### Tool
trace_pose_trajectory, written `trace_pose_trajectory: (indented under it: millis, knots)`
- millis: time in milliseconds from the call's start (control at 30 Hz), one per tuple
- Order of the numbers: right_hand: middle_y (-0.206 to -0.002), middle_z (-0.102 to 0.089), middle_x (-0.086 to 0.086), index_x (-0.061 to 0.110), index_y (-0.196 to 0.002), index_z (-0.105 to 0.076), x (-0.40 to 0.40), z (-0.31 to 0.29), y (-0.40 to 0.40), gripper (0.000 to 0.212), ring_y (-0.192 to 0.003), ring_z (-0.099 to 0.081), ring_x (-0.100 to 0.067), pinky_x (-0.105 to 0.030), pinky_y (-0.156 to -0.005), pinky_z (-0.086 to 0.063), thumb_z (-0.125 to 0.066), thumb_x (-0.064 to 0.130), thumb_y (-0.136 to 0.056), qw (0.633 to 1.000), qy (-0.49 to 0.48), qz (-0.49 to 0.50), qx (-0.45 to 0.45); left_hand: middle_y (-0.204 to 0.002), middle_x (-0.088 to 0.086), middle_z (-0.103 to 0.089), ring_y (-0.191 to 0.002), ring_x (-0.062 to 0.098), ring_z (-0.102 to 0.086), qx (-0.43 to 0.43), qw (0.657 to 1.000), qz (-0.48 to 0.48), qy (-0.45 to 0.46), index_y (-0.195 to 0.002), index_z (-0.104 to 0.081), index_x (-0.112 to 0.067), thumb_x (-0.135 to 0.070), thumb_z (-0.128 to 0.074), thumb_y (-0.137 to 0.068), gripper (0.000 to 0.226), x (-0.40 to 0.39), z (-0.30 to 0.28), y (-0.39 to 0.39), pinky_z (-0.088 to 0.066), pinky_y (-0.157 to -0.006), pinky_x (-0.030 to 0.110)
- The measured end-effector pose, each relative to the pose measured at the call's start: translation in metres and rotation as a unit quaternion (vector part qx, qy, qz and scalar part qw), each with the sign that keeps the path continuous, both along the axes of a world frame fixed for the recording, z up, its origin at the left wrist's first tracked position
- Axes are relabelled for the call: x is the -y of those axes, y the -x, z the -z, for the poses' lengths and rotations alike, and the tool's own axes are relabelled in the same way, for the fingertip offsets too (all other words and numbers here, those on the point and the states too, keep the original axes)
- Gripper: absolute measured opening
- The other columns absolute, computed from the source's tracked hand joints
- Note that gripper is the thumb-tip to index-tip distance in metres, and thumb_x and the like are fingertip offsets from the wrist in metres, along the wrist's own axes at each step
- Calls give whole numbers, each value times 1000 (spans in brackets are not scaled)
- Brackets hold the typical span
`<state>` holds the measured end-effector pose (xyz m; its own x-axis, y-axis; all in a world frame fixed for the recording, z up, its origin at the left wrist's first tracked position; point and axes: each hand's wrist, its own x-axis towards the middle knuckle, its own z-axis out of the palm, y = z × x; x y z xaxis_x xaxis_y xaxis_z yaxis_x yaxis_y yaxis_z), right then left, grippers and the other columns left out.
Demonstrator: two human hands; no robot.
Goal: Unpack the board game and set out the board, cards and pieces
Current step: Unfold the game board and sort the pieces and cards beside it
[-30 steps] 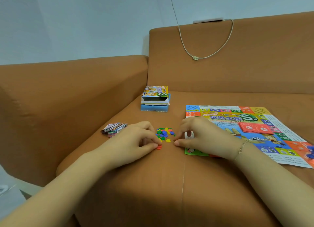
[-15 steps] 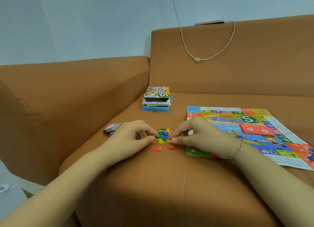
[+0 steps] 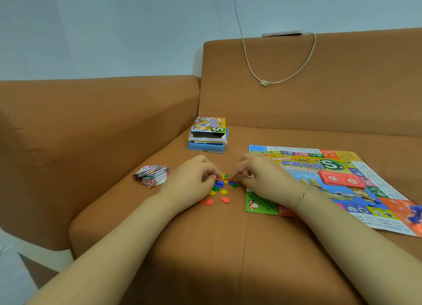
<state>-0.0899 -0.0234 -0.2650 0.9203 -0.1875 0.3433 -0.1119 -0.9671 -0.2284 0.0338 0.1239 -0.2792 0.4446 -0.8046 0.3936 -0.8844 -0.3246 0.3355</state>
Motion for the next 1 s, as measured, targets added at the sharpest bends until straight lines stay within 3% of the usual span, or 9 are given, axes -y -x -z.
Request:
trace_pose_trajectory:
  millis: [200,367,500,567,667,800,867,1000]
  knots:
    - [-84,-50,9,32,-101,-72,-1,-5,3,16,-79,-41,-6,-26,-68,-31,-61,34,-88,999,30,6,-22,-88,-13,-55,-64,-7,-49,-61,998,5,22,-90,-73,-32,-25,-64,-85,13,0,-1,-6,-37,-65,19]
    - [-84,-55,10,28,-91,-73,3,-7,-3,12,-77,-50,-7,-27,-66,-40,-65,36,-86,999,-25,17,-37,-81,-20,-58,-63,-17,-53,-124,992,15,-4,-93,-76,-24,-21,-70,-83,12,0,-12,-9,-37,-56,2]
    - [-88,-61,7,25,-92,-73,5,-5,-8,16,-80,-53,-10,-28,-67,-43,-63,37,-87,999,-22,22,-25,-80,-19,-62,-76,-6,-57,-110,994,-3,-8,-82,-73,-31,-23,-70,-82,8,5,-12,-7,-49,-74,21]
    - [-83,-59,9,22,-93,-72,5,-4,-6,16,-78,-52,-11,-28,-67,-43,-62,34,-88,1000,-15,21,-7,-78,-19,-62,-74,-6,-56,-102,995,-5,-10,-81,-73,-31,-26,-70,-82,6,7,-11,-8,-48,-71,22]
    - [-73,-52,14,18,-87,-68,5,-7,0,15,-76,-51,-12,-32,-70,-44,-61,30,-89,999,-36,27,27,-69,-19,-61,-62,-12,-54,-103,995,-4,2,-81,-73,-30,-29,-70,-82,3,8,-9,-11,-39,-57,11]
    - [-78,-66,5,18,-82,-67,7,-12,14,13,-74,-57,-11,-28,-70,-45,-60,24,-91,986,-158,26,46,-57,-20,-59,-57,-11,-54,-120,993,-16,9,-79,-72,-31,-31,-68,-83,6,9,-8,-12,-36,-54,13]
    - [-80,-72,3,17,-82,-67,4,-13,19,14,-77,-62,-10,-28,-71,-48,-58,20,-92,974,-224,-3,24,-65,-20,-62,-64,-6,-56,-128,992,-19,2,-81,-73,-30,-31,-65,-85,9,9,-10,-12,-40,-60,18]
    - [-83,-74,1,13,-85,-66,-1,-10,19,14,-87,-67,-10,-30,-85,-50,-55,15,-95,964,-260,-50,-4,-85,-13,-68,-79,0,-61,-137,991,-7,-9,-84,-73,-30,-30,-63,-86,10,7,-13,-11,-50,-76,25]
